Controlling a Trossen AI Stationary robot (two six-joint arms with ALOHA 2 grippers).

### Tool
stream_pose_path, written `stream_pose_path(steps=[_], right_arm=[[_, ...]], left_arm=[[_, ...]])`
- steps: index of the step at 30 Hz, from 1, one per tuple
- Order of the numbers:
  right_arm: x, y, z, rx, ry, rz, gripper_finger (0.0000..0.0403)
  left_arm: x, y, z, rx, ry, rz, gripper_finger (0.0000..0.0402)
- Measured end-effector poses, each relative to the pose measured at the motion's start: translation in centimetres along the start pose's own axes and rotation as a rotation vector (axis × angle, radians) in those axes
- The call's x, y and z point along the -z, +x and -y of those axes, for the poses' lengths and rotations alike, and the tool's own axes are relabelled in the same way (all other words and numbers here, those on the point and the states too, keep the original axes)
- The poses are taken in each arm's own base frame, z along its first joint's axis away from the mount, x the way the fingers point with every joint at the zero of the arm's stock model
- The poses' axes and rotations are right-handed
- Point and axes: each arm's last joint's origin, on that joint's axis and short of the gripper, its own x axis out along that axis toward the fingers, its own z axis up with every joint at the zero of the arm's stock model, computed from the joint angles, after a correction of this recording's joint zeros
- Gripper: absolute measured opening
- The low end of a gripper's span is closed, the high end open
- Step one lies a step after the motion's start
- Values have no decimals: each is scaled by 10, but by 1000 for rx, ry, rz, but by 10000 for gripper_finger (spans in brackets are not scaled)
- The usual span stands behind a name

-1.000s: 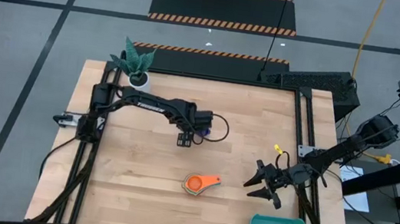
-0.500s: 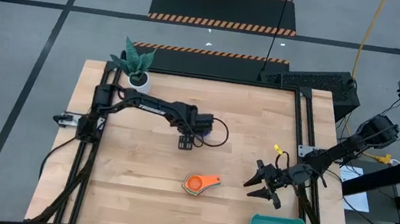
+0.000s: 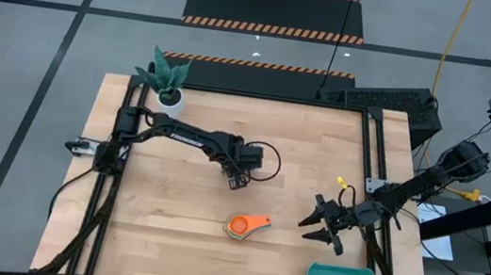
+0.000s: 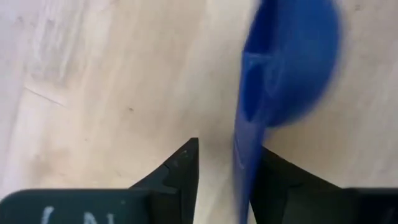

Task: Nest measuring cups in basket
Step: Stack the dark blue measuring cup on top of the orange measuring cup

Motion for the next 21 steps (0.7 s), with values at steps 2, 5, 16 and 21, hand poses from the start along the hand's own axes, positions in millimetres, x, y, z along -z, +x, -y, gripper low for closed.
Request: stream_pose_path(steps=[2,5,16,21], right_arm=[[0,0,0,7,-15,5,176],[-1,1,0,9,-38,6,176],[-2,1,-1,8,-68,11,176],[-2,1,-1,12,-74,14,176]], left_arm=[[1,-1,6,5,-14,5,107],[4,-3,16,12,-28,8,78],[12,-35,55,-39,-86,159,6],[8,-101,74,-25,-121,501,5]])
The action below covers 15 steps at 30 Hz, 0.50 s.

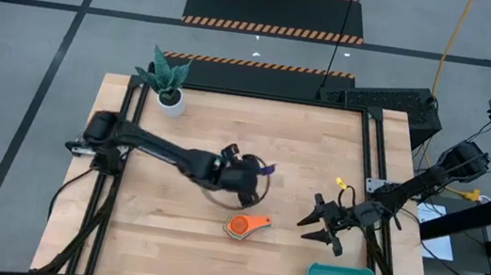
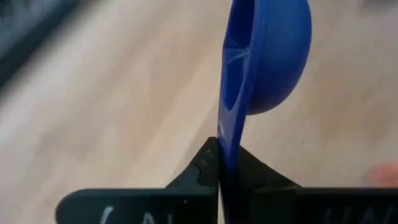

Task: Nest measuring cups in basket
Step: Stack the dark blue measuring cup on top of the orange measuring cup

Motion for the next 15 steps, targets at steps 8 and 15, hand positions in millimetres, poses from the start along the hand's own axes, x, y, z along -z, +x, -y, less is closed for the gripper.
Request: stream_pose_path(steps=[8,15], right_arm=[[-11,-1,-4,-2,-29,131,176],[-31,2,-25,-63,-107,279,176]], left_arm=[[-38,-76,49,161,-52,582,5],[-35,-80,96,321,-20,949,5]])
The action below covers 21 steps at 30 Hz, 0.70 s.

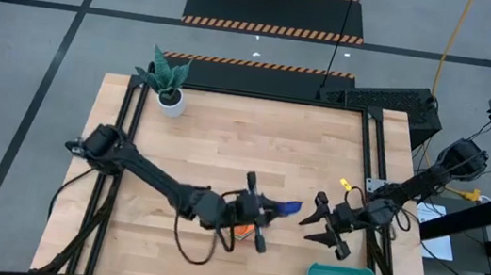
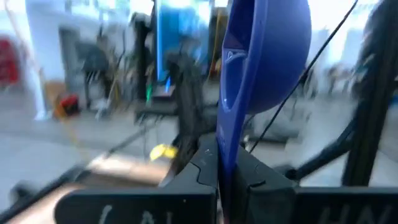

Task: Nest measuring cups in basket
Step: Stack the dark blue measuring cup on top of the orange measuring cup

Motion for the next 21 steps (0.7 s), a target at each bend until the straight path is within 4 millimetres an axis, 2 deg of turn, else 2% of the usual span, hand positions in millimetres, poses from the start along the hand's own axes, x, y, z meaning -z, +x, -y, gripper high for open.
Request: stream_pose_path(steps=[4,11,14,21], right_arm=[[-24,17,-20,-44,-102,99,176],[-59,34,-40,63,-236,234,176],[-62,40,-42,71,-238,241,176],[-53,60,-47,77,-254,210,176]], left_arm=[[7,3,6,40,21,148,4],[16,3,14,93,39,285,4],[17,-1,20,113,62,320,6],[14,-9,30,156,100,357,5]])
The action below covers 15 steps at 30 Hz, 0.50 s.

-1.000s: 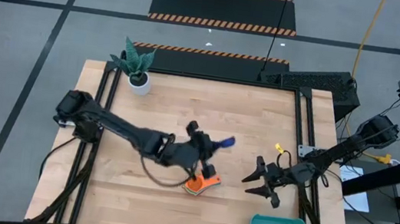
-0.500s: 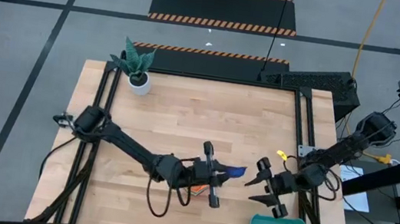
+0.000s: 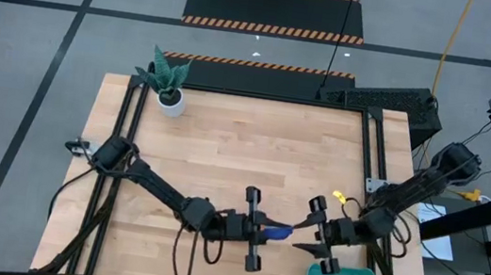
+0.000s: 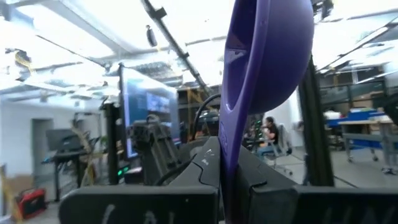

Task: Nest measuring cups in basket
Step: Stack the dark blue measuring cup on top of the orange measuring cup

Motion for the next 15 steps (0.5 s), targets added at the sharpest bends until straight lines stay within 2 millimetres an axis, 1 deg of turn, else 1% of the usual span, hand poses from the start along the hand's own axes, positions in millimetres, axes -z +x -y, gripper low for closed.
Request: stream_pose_path(steps=[3,8,15], right_arm=[[2,8,-3,47,8,22,176],[1,21,-10,56,-8,58,176],[-3,42,-17,69,-3,72,175]], left_arm=[[-3,-2,5,32,-6,17,6],[-7,-7,15,49,29,23,4],[-8,-8,17,43,55,19,7]])
